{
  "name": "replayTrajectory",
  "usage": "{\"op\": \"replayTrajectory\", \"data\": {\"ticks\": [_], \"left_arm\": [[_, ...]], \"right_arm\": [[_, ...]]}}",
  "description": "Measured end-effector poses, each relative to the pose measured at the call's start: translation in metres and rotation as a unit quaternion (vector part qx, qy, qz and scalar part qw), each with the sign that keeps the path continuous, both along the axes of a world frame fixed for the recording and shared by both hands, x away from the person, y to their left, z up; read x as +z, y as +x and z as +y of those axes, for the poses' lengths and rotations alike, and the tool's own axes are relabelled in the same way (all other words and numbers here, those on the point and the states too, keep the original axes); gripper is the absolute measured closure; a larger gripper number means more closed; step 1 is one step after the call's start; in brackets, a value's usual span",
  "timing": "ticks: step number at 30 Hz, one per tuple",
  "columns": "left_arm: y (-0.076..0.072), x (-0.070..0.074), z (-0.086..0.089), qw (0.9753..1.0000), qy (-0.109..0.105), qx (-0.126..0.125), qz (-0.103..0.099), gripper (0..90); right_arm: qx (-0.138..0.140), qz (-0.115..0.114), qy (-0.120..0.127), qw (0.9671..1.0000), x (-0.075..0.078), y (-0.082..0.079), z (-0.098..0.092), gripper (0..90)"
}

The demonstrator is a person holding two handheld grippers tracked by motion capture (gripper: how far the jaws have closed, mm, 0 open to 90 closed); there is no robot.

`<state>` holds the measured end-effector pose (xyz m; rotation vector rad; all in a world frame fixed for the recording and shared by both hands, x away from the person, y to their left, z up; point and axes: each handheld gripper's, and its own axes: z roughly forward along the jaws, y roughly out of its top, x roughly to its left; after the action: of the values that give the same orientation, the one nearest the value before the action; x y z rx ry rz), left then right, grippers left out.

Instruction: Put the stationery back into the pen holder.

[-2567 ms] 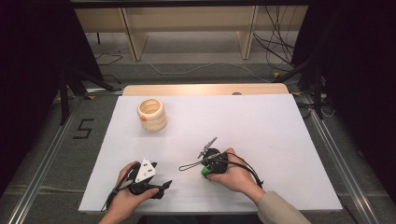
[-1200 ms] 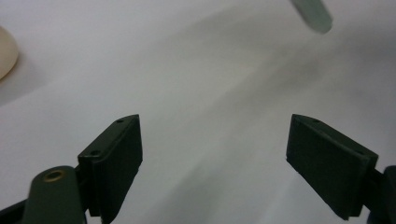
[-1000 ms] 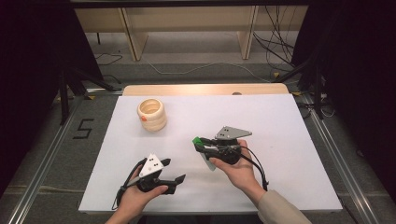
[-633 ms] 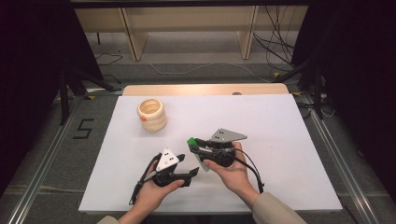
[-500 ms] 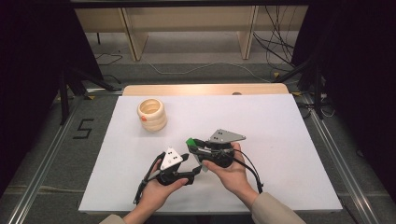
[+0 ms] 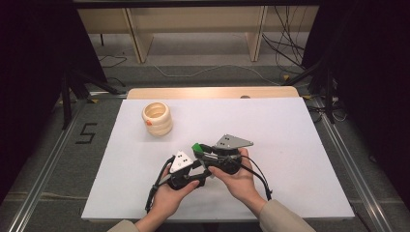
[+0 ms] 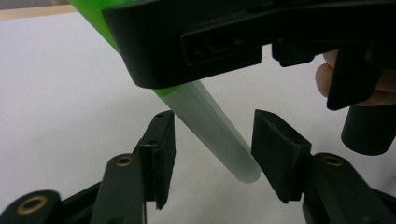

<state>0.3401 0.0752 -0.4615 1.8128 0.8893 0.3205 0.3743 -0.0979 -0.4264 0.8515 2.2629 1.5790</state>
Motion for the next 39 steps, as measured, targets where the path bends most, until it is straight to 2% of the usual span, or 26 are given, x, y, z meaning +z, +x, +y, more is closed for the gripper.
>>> {"op": "replayTrajectory", "data": {"ticks": [7,10,14,17,26,28,29,30,31,34,35,39], "left_arm": [[0.001,-0.001,0.001,0.9999,-0.008,0.000,0.008,63.1],[0.004,-0.002,0.007,0.9990,-0.031,0.013,0.029,68.5],[0.006,-0.003,0.013,0.9981,-0.040,0.032,0.033,74.1],[0.006,-0.002,0.015,0.9980,-0.040,0.039,0.031,76.4],[0.005,0.000,0.016,0.9991,-0.020,0.034,0.015,76.9],[0.005,0.001,0.016,0.9992,-0.017,0.034,0.011,76.9],[0.006,0.001,0.016,0.9993,-0.014,0.033,0.009,76.9],[0.006,0.001,0.016,0.9993,-0.014,0.033,0.009,76.9],[0.006,0.000,0.017,0.9993,-0.013,0.035,0.007,76.9],[0.007,0.001,0.019,0.9992,-0.010,0.039,0.004,76.9],[0.008,0.001,0.020,0.9991,-0.006,0.042,0.001,76.9],[0.009,0.001,0.023,0.9989,-0.001,0.047,0.003,76.9]], "right_arm": [[-0.001,0.000,0.001,1.0000,0.000,-0.001,0.000,67.3],[0.002,-0.004,0.003,1.0000,0.001,-0.001,0.000,67.3],[0.002,-0.010,0.008,0.9999,0.002,-0.002,0.000,67.2],[0.005,-0.013,0.011,0.9998,0.003,-0.003,-0.001,67.1],[0.007,-0.021,0.013,0.9997,0.004,-0.004,-0.002,66.7],[0.009,-0.020,0.012,0.9997,0.004,-0.004,-0.002,63.9],[0.006,-0.020,0.009,0.9998,0.005,-0.004,-0.003,57.5],[0.006,-0.020,0.009,0.9998,0.005,-0.004,-0.003,57.5],[0.004,-0.021,0.007,0.9997,0.005,-0.003,-0.004,52.2],[0.000,-0.022,0.009,0.9997,0.006,-0.003,-0.006,46.8],[0.000,-0.020,0.010,0.9998,0.007,-0.003,-0.008,41.5],[0.003,-0.014,0.017,0.9997,0.009,-0.002,-0.013,32.8]]}}
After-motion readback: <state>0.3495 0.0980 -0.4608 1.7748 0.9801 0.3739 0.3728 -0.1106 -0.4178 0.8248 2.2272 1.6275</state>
